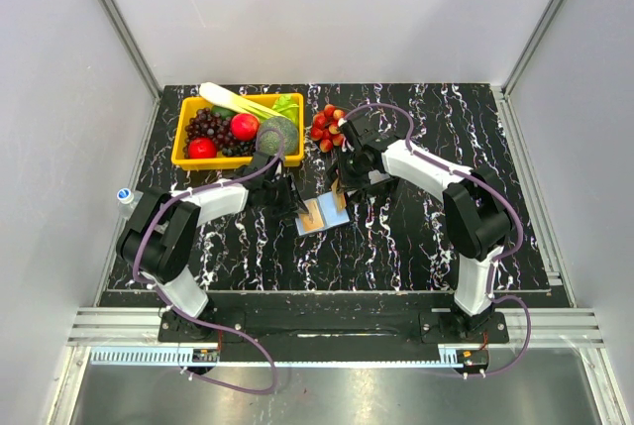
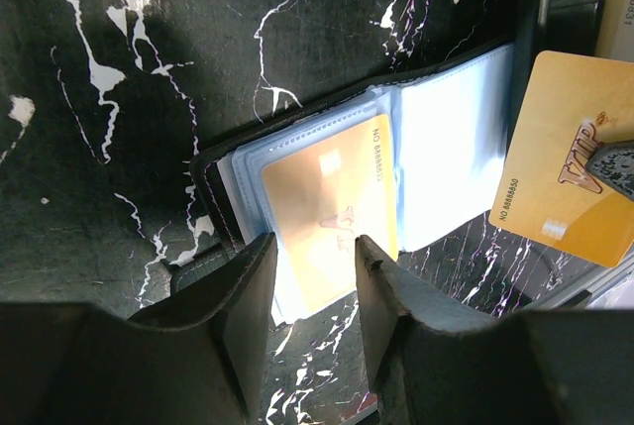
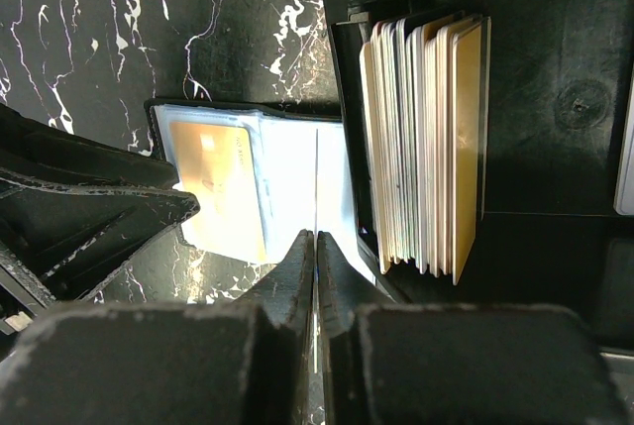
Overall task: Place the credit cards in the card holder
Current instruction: Insert the credit card into the card holder.
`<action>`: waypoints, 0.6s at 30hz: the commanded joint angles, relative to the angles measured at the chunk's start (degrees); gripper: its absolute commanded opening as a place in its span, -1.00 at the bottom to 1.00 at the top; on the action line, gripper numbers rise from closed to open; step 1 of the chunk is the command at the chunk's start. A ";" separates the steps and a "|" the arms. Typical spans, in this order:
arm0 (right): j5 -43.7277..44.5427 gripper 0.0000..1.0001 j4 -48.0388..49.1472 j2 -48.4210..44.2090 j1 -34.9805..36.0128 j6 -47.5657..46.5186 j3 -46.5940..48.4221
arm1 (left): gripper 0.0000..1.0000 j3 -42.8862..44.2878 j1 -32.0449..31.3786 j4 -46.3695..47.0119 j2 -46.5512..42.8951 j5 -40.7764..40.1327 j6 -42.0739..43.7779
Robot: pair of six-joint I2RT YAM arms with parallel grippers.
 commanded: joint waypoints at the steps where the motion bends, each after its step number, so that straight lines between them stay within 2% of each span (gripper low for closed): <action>1: -0.13 -0.84 0.67 -1.08 0.52 -0.99 0.28 | -0.16 2.29 -0.56 0.46 0.65 -1.35 0.43; 9: 0.05 -0.84 0.67 -1.34 0.43 -1.07 -0.07 | -0.13 4.23 -2.06 -2.62 2.76 -4.16 0.51; 18: 1.53 -0.84 0.58 -2.48 0.52 -1.08 -0.60 | -0.11 5.02 -3.11 2.74 4.43 0.05 -1.16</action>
